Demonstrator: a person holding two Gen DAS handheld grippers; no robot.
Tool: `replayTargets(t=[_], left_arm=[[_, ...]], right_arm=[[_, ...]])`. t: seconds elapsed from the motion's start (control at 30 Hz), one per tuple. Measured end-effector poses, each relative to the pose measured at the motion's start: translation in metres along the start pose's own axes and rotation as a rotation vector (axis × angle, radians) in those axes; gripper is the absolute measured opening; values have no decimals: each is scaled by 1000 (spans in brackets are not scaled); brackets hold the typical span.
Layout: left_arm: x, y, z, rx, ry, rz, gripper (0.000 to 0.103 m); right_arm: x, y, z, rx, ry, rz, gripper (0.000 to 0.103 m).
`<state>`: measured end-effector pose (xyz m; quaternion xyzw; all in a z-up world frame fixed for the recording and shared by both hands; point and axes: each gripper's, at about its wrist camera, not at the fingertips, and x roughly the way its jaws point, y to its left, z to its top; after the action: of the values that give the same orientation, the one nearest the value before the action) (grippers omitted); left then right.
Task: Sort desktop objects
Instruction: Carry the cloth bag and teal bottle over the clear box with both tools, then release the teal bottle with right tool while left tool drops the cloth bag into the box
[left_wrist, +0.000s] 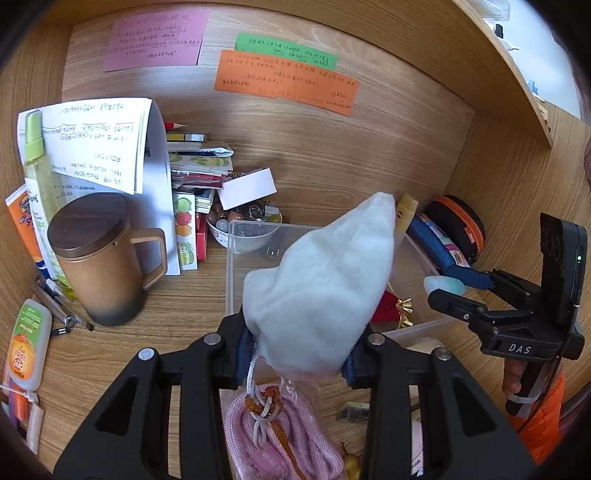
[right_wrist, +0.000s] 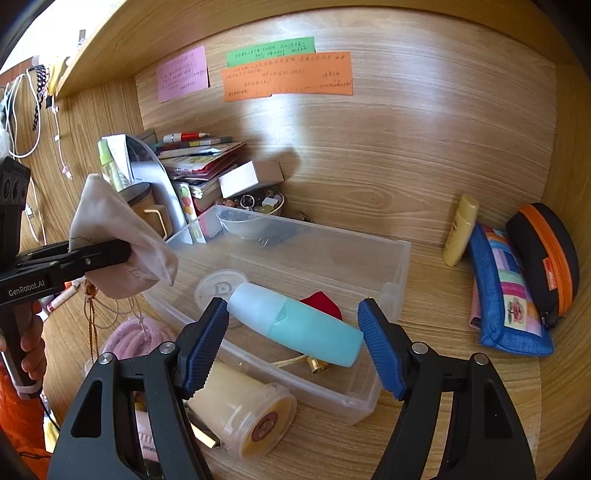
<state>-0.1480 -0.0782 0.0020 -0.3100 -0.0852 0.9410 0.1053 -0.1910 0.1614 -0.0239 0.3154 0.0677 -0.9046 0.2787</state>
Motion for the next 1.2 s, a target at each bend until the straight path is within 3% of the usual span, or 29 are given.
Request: replayTargets(t=[0.63, 1.03, 1.13, 1.2], left_arm=[[47, 7, 0, 3, 85, -41, 37], [57, 8, -4, 4, 120, -50, 38], [57, 7, -5, 12, 121, -43, 41], [56, 6, -5, 13, 120, -44, 49]], right_arm=[[47, 5, 0, -28, 115, 23, 69], [56, 9, 0, -27, 127, 12, 69], [56, 10, 0, -25, 126, 8, 69], [56, 10, 0, -24, 127, 7, 69]])
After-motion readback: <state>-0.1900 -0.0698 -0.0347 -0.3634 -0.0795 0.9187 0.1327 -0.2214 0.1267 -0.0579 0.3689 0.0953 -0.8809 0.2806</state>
